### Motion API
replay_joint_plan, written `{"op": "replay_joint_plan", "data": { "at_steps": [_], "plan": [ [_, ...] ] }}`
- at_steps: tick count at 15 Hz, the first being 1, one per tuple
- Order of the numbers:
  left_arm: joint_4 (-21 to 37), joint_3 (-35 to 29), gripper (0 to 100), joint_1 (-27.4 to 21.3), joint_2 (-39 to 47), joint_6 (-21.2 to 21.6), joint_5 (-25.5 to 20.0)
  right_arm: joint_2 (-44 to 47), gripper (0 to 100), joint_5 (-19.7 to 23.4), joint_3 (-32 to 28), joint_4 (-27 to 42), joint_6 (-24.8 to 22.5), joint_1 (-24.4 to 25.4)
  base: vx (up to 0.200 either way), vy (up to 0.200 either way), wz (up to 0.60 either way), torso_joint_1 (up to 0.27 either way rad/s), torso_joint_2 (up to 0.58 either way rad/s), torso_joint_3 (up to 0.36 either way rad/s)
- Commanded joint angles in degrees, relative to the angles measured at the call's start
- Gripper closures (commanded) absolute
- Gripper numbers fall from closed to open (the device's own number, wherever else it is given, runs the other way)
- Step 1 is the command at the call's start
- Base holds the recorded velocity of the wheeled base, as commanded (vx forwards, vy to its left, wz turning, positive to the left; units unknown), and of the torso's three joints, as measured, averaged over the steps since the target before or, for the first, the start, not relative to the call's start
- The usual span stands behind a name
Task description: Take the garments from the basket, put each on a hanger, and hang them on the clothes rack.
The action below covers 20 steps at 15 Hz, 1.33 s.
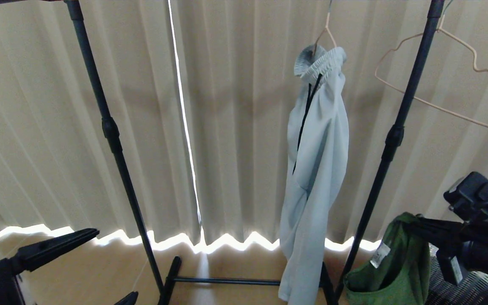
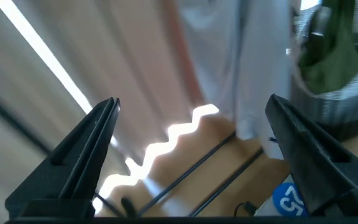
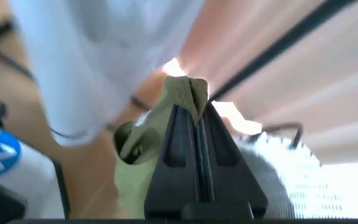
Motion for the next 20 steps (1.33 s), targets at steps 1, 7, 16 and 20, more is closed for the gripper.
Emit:
{"op": "replay_joint_plan", "data": {
  "at_steps": [1,7,16,20],
  "plan": [
    [-0.2,-8.62,0,-4.5,13.44,0.82,0.07,-1.18,100,3.56,-3.94,-0.12,-0.01,0.38,0.0,0.0,0.0,0.0,0.0,0.0],
    [-0.64,-21.02,0,-12.05,34.27,-1.46,-3.27,-0.92,100,7.17,-9.12,-0.12,4.73,7.94,0.0,0.0,0.0,0.0,0.0,0.0],
    [-0.64,-32.79,0,-21.37,50.71,-9.37,-4.5,-2.85,100,12.18,-10.79,-0.21,4.82,15.06,0.0,0.0,0.0,0.0,0.0,0.0],
    [-0.73,-37.89,0,-21.28,55.02,-9.46,-4.59,-7.42,100,16.04,-10.18,0.14,4.82,15.41,0.0,0.0,0.0,0.0,0.0,0.0]
  ]
}}
